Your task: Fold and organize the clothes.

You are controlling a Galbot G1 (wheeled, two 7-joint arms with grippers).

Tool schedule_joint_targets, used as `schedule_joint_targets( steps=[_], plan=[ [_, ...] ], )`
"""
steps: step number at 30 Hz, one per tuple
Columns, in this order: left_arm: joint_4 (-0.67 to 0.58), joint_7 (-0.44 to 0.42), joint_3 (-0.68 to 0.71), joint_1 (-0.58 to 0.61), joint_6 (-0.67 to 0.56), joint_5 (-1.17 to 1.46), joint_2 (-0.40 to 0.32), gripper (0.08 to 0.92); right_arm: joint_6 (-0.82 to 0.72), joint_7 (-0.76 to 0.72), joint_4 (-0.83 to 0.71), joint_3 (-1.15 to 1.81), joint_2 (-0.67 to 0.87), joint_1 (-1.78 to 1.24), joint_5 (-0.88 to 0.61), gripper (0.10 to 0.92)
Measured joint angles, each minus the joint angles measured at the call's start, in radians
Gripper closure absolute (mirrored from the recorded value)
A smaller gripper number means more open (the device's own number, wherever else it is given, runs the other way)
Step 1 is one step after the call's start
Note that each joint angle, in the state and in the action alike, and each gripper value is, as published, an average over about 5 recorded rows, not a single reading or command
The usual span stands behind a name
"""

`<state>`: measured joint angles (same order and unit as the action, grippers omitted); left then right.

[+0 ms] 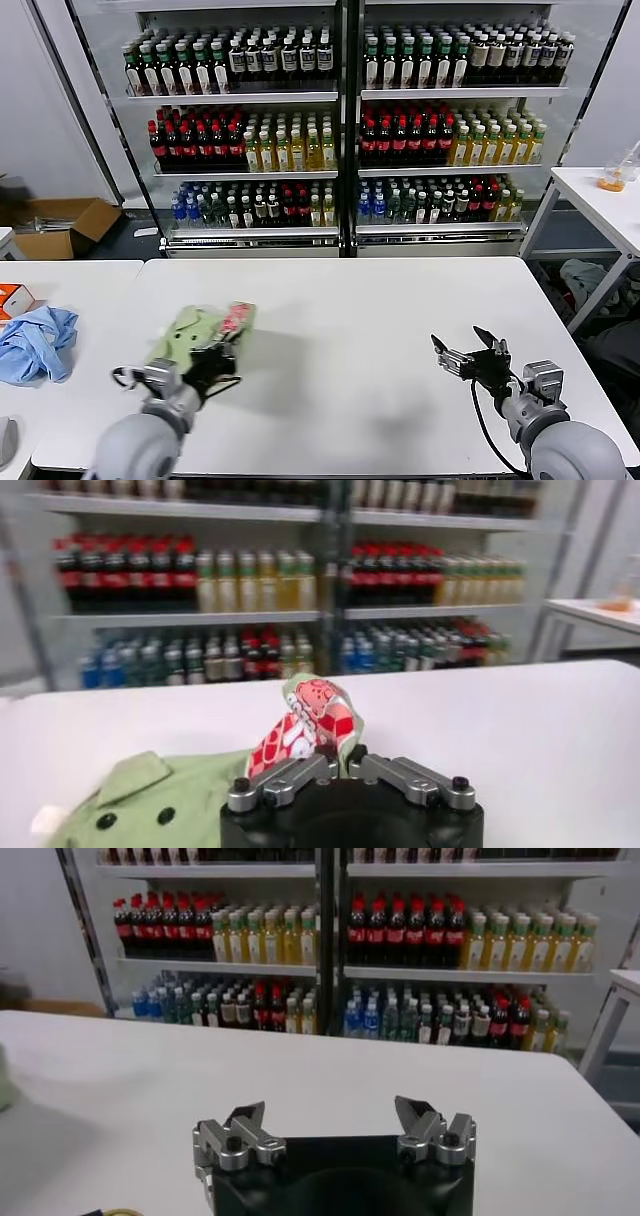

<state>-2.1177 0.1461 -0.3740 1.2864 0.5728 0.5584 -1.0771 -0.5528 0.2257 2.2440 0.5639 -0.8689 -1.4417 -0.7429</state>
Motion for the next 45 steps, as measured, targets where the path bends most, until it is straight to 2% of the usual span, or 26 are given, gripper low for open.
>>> schedule_joint_targets(
  steps=[11, 18, 24, 30, 36, 45],
  plan=[
    [0.154, 0.003, 0.268, -0.177, -0.017, -0.083, -0.13, 0.883, -0.004, -0.01, 0.027, 0.008, -0.02, -0.031, 0.026, 0.203],
    [0.271, -0.018, 0.383, -0.271, -0.094, -0.125, -0.212, 0.699, -0.009, -0.019, 0.037, 0.008, -0.033, -0.044, 0.034, 0.203],
    [0.297, -0.032, 0.426, -0.286, -0.185, -0.129, -0.243, 0.526, -0.007, -0.022, 0.033, -0.005, -0.042, -0.037, 0.035, 0.203],
    [0.253, -0.033, 0.401, -0.248, -0.268, -0.112, -0.252, 0.353, 0.003, -0.017, 0.002, -0.059, -0.06, 0.002, 0.026, 0.203],
    [0.181, -0.014, 0.303, -0.167, -0.331, -0.106, -0.231, 0.202, 0.005, -0.002, -0.063, -0.175, -0.105, 0.099, 0.006, 0.203],
    [0.088, 0.016, 0.101, -0.004, -0.392, -0.101, -0.211, 0.177, 0.014, 0.025, -0.253, -0.375, -0.227, 0.309, -0.034, 0.203]
  ],
)
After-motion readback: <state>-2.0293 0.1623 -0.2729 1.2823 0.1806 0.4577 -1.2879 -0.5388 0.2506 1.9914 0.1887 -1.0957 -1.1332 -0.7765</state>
